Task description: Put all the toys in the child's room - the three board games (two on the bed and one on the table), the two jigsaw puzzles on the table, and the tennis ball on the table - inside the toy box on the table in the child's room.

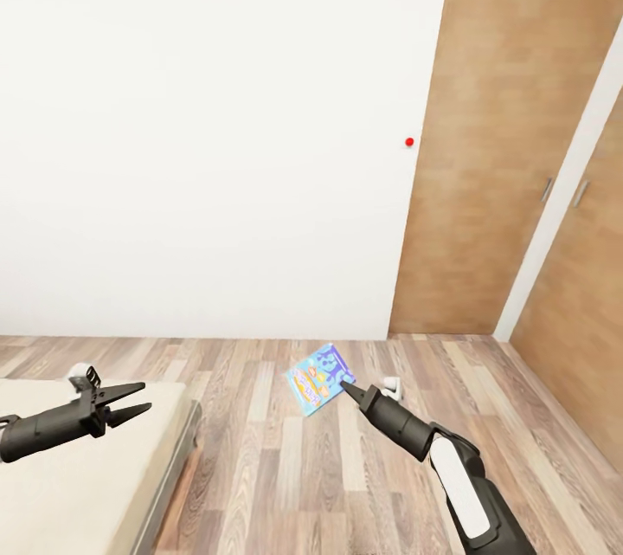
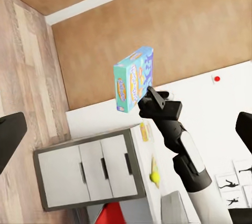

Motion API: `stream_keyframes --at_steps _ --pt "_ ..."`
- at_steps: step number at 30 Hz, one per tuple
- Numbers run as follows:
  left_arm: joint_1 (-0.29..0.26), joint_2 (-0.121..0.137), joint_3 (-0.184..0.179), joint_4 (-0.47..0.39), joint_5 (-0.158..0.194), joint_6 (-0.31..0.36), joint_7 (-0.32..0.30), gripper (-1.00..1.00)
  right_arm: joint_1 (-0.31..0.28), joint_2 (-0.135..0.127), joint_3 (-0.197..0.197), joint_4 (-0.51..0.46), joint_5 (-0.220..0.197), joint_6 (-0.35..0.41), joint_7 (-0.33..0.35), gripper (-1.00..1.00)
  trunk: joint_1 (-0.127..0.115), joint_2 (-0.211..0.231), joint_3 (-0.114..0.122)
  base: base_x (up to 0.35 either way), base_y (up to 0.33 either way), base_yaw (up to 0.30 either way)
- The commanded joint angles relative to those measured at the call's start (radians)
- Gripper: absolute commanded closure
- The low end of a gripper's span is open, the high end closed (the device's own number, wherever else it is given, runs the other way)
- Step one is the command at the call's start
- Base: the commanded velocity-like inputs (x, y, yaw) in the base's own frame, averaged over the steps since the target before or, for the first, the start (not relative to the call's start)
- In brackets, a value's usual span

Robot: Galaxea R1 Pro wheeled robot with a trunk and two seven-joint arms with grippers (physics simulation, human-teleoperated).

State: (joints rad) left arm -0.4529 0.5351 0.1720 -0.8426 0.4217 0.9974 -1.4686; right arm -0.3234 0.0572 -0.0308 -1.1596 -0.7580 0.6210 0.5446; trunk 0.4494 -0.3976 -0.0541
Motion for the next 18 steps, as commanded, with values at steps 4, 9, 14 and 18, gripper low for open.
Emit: stream_keyframes --at_steps 4,9,14,18 --pt "0.000 0.003 0.000 -0.001 0.002 0.011 -0.002 -1.00 -0.002 0.001 -0.003 0.000 -0.008 0.009 0.002 1.00 0.001 -0.002 -0.002 0.000 0.000 -0.261" --pt "0.000 0.002 -0.001 0.000 0.002 0.009 -0.002 -1.00 -0.002 0.000 -0.003 0.000 -0.009 0.009 0.002 1.00 0.001 -0.002 -0.002 0.000 0.000 -0.261" --pt "0.000 0.000 -0.001 0.000 0.002 0.009 -0.001 -1.00 -0.001 0.000 -0.003 0.000 -0.009 0.009 0.002 1.00 0.001 -0.002 -0.002 0.000 0.000 -0.261" --pt "0.000 -0.001 0.000 0.000 0.002 0.009 0.002 -1.00 -0.002 -0.001 -0.004 0.000 -0.010 0.009 0.002 1.00 0.001 -0.002 -0.002 0.000 0.000 -0.261"
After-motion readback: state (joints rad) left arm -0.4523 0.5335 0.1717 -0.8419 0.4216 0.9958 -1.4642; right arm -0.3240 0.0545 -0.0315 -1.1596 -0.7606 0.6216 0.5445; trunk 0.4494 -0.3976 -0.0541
